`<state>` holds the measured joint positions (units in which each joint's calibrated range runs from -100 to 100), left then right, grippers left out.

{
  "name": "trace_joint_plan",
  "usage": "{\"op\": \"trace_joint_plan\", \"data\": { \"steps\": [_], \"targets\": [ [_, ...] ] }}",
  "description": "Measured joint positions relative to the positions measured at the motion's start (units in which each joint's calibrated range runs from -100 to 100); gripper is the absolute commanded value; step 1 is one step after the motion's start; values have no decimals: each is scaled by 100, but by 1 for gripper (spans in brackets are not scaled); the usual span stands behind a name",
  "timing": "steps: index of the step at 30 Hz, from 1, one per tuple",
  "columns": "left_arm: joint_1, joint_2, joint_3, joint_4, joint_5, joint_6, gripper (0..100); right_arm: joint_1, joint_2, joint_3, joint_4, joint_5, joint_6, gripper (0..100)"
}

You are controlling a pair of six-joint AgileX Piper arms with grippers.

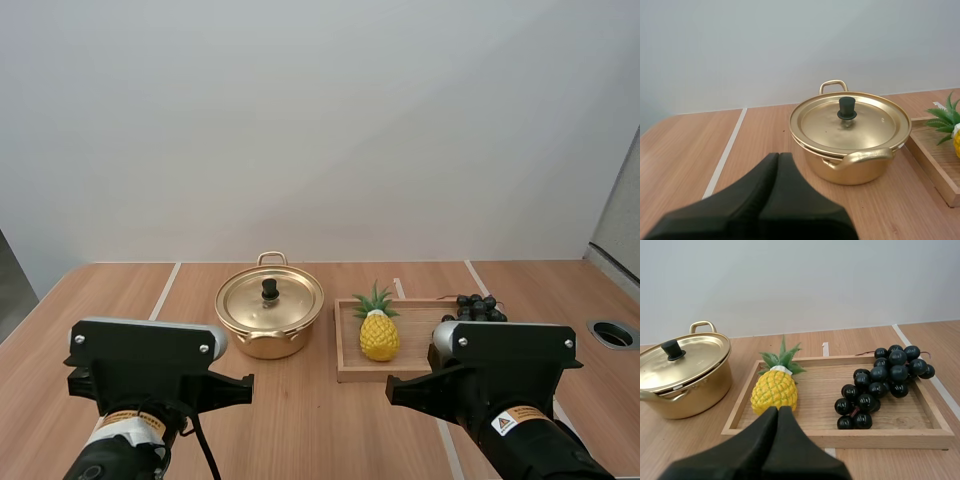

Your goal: Open the pot, put the pineapple inside, and close it

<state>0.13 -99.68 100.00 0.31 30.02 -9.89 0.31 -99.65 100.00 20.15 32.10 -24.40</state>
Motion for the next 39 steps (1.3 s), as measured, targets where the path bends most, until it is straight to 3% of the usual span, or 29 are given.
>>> {"op": "trace_joint_plan", "data": {
  "steps": [2,5,9,13,21,23,27,32,39],
  "targets": [
    [0,0,0,91,-108,73,0,0,0,0,0,0,-13,0],
    [0,0,-13,463,-435,283,0,0,0,0,-486,-562,-51,0],
    [0,0,-282,835,-601,367,0,0,0,0,-1513,-1946,-72,0],
    [0,0,-803,804,-674,388,0,0,0,0,-2751,-3028,-124,0],
    [0,0,-1367,755,-609,277,2,0,0,0,-3972,-3362,-145,0],
    [0,0,-1515,689,-594,104,10,0,0,0,-4014,-3362,-145,0],
    [0,-11,-1681,317,-415,-143,42,0,0,-187,-3473,-3210,-145,0],
    [0,-11,-1711,205,557,201,100,0,0,-789,-2706,-2322,-145,0],
    [0,-11,-1822,-32,906,1010,100,0,-10,-1685,-1744,734,-145,0]
  ]
}}
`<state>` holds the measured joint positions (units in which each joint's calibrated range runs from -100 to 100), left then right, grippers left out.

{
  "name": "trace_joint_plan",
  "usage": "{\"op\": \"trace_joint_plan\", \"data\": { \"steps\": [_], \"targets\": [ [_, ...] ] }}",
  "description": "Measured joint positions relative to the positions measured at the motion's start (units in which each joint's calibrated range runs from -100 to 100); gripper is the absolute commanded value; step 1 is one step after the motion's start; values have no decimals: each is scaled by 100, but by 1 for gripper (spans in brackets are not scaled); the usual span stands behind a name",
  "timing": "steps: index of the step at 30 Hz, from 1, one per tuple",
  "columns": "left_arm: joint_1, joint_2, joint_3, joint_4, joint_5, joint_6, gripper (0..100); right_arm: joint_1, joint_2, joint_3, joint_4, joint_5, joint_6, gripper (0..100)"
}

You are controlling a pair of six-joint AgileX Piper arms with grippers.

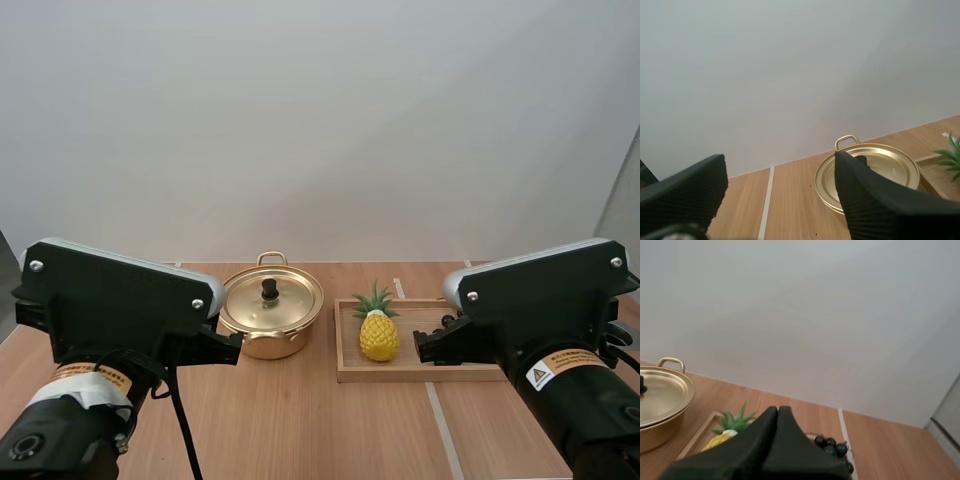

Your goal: Open the pot, put the pineapple inside, and close it

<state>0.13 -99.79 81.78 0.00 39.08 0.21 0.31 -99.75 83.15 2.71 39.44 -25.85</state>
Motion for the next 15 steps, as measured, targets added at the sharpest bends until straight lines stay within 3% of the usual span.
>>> {"op": "trace_joint_plan", "data": {
  "steps": [3,15],
  "targets": [
    [0,0,-210,-32,22,31,100,0,0,-122,105,579,0,0],
    [0,0,-507,-160,5,42,100,0,0,-182,-271,320,0,0]
  ]
}}
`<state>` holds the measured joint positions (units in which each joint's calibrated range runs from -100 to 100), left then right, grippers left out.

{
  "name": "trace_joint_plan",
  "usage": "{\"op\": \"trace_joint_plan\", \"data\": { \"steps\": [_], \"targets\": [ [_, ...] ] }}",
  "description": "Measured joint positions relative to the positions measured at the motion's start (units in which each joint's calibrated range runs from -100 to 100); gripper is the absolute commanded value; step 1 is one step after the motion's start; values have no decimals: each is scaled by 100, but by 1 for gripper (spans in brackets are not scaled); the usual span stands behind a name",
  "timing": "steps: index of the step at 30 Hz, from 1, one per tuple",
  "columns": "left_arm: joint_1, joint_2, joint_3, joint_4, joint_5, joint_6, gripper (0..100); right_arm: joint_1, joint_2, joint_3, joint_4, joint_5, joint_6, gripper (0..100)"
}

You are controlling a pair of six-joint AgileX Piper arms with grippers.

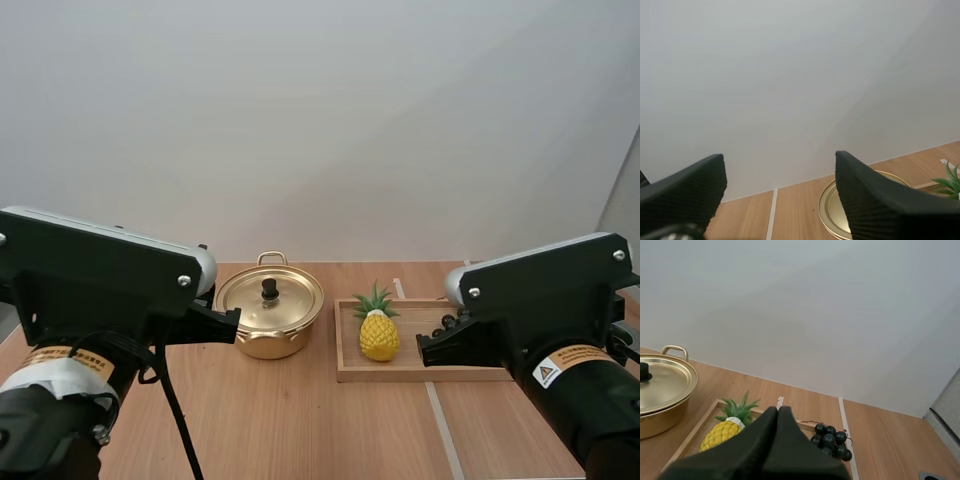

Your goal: Open the pot, put the pineapple inside, and close it

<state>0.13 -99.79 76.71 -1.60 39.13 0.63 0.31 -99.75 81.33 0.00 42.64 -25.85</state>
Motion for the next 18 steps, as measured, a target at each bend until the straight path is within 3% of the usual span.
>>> {"op": "trace_joint_plan", "data": {
  "steps": [4,6,9,10,18],
  "targets": [
    [0,0,0,-9,0,0,100,0,0,0,-70,19,157,3],
    [0,0,0,-9,0,0,100,-3,0,0,-104,193,371,28],
    [0,0,0,-9,0,0,100,-31,0,0,-324,387,673,87],
    [0,0,0,-9,0,0,100,-27,0,0,-417,387,779,100],
    [0,0,-11,-9,202,87,100,-42,0,0,-872,400,959,100]
  ]
}}
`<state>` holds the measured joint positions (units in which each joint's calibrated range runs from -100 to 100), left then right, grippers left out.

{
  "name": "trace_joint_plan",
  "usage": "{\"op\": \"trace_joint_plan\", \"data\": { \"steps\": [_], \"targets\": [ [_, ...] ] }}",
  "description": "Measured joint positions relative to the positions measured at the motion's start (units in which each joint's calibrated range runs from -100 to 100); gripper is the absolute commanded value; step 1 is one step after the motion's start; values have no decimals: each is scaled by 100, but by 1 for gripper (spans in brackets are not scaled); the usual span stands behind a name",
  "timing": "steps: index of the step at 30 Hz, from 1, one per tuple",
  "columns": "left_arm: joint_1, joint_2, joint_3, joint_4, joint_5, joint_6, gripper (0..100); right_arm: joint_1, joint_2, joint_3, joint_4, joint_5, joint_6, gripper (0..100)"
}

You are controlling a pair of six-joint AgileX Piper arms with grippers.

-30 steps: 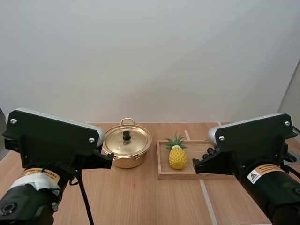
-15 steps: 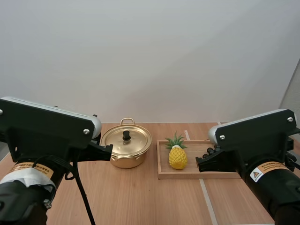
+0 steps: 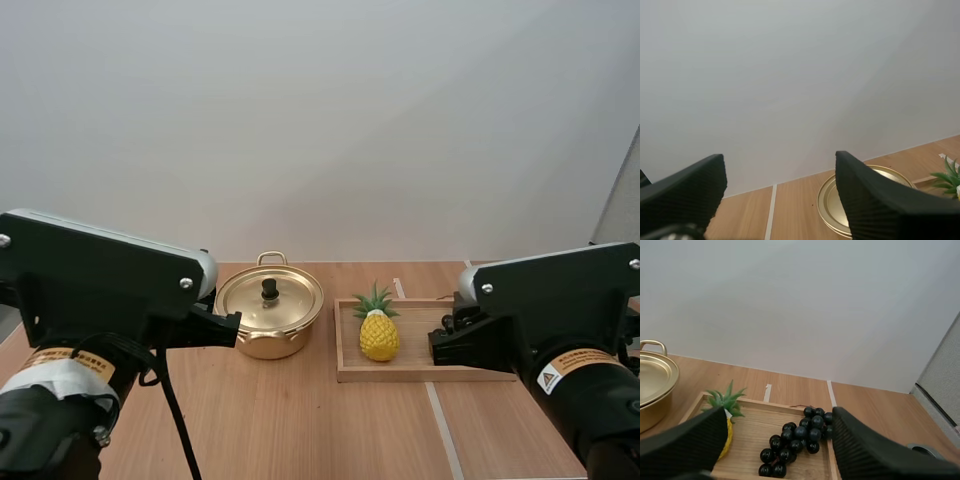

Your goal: Open the pot, put the pineapple inside, and close it

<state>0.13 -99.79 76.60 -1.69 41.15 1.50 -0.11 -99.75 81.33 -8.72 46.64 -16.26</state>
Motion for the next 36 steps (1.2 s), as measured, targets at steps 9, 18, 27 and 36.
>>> {"op": "trace_joint_plan", "data": {
  "steps": [9,18,27,36],
  "targets": [
    [0,851,-201,-122,-623,41,100,-19,0,0,-109,0,43,100],
    [0,3926,-2143,-1515,1559,1362,100,-136,0,0,55,0,43,100],
    [0,5505,-3354,-2158,3501,2275,100,-136,0,0,55,0,50,100],
    [0,8622,-5301,-2290,5647,2469,100,-171,0,0,55,0,75,100]
  ]
}}
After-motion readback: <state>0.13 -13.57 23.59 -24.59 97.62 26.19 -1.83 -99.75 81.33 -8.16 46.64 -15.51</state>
